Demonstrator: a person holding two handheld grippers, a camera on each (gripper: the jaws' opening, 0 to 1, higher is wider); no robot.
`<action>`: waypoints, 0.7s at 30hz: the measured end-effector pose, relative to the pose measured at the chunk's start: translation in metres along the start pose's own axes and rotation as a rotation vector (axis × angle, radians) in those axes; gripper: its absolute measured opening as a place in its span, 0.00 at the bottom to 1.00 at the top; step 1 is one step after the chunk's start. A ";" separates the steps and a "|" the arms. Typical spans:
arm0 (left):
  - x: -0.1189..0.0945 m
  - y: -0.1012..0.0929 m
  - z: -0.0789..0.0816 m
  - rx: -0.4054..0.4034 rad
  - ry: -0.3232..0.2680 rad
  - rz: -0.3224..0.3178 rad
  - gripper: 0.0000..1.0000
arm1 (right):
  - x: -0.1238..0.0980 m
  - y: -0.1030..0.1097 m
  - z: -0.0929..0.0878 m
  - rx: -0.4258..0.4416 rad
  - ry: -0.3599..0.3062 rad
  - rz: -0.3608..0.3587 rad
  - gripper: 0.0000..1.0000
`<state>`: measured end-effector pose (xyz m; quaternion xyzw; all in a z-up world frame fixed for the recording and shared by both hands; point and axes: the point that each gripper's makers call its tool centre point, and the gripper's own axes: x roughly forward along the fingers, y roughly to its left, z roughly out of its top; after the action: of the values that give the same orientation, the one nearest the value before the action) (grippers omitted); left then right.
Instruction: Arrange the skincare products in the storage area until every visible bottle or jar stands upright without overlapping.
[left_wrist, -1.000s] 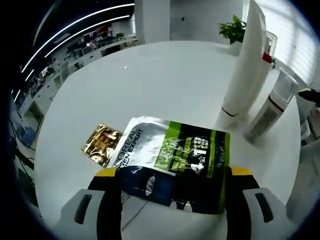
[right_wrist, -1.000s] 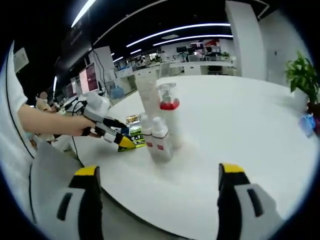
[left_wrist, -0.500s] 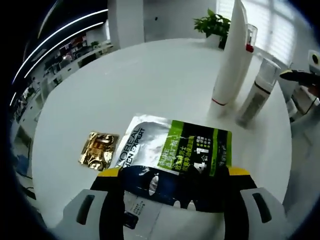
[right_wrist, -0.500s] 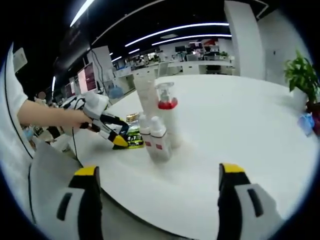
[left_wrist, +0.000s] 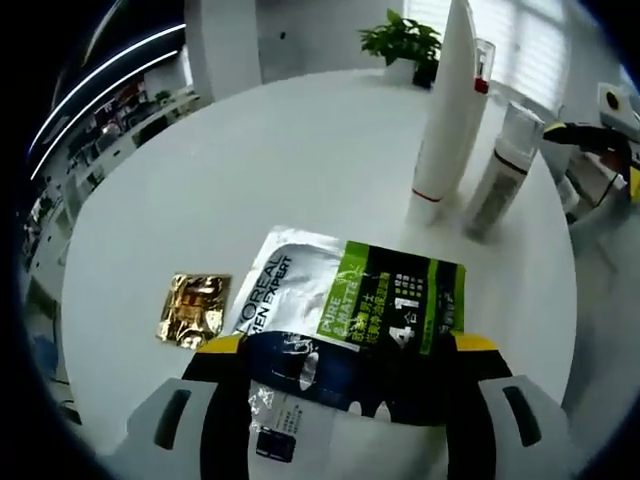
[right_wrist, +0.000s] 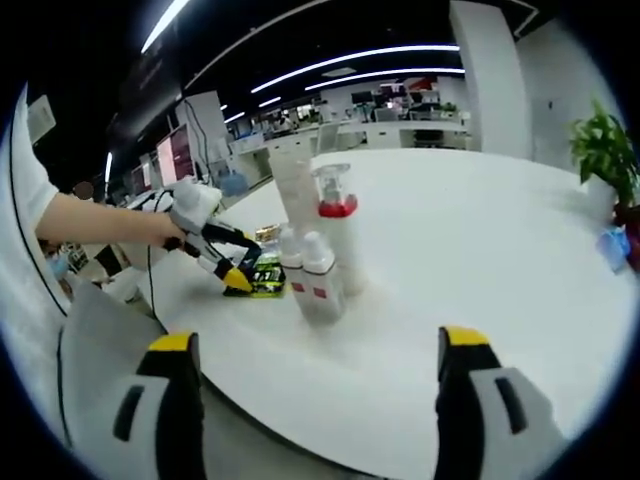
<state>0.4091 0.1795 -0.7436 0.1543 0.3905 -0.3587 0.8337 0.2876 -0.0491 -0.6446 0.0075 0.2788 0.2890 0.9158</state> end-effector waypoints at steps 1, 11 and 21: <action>-0.002 0.002 0.005 -0.033 -0.025 0.024 0.73 | 0.000 0.000 0.000 0.000 0.000 0.001 0.99; -0.015 -0.014 0.020 -0.368 -0.122 0.158 0.90 | 0.001 0.002 0.000 -0.002 -0.001 0.012 0.99; -0.001 -0.026 0.012 -0.505 -0.102 0.316 0.97 | 0.001 0.005 -0.001 -0.007 0.002 0.026 0.99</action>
<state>0.3964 0.1559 -0.7343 -0.0172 0.3960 -0.1232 0.9098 0.2853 -0.0445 -0.6446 0.0077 0.2787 0.3020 0.9116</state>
